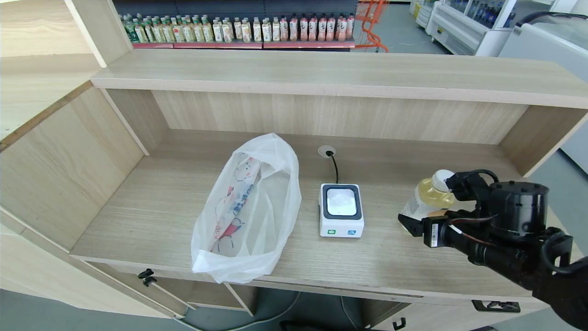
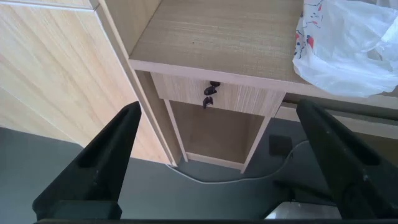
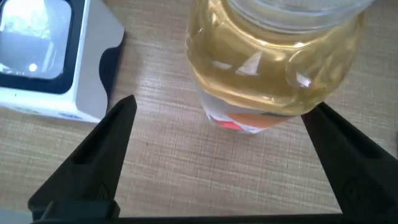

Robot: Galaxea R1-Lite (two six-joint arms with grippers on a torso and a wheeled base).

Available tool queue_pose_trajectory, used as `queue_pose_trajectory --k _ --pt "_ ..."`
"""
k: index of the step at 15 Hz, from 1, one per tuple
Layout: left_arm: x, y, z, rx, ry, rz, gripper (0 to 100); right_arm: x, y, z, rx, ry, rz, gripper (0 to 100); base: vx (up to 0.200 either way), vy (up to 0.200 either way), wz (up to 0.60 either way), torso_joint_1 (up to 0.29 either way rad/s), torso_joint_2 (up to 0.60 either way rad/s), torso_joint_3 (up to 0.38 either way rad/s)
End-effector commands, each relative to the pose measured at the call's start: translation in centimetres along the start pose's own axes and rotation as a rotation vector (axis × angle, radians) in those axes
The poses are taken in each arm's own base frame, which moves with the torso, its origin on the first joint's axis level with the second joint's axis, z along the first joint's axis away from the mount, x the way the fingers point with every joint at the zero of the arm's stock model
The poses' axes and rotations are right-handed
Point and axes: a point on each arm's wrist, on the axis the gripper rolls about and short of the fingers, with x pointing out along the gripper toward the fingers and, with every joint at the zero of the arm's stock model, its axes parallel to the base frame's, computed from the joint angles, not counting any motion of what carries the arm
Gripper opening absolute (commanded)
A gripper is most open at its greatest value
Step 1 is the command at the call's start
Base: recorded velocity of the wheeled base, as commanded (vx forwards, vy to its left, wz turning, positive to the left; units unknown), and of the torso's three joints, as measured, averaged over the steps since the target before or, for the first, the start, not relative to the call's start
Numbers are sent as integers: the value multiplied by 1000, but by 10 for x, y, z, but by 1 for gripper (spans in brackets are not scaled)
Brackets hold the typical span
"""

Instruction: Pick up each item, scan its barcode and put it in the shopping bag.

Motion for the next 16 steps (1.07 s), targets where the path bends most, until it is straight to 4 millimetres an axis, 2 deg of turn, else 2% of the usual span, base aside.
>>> queue_pose_trajectory --k 1,4,8,12,16 --pt "0 0 0 0 0 1 100 18 5 -14 -7 16 -18 100 0 0 0 0 0 0" --pt "0 0 0 0 2 1 100 30 10 -15 3 -63 -33 100 0 0 0 0 0 0" --pt "0 0 0 0 2 1 100 35 10 -15 7 -98 -50 100 0 0 0 0 0 0" --pt "0 0 0 0 2 1 100 49 14 -5 8 -164 -48 100 0 0 0 0 0 0" --pt "0 0 0 0 2 1 100 57 15 -6 -28 -167 -42 100 0 0 0 0 0 0"
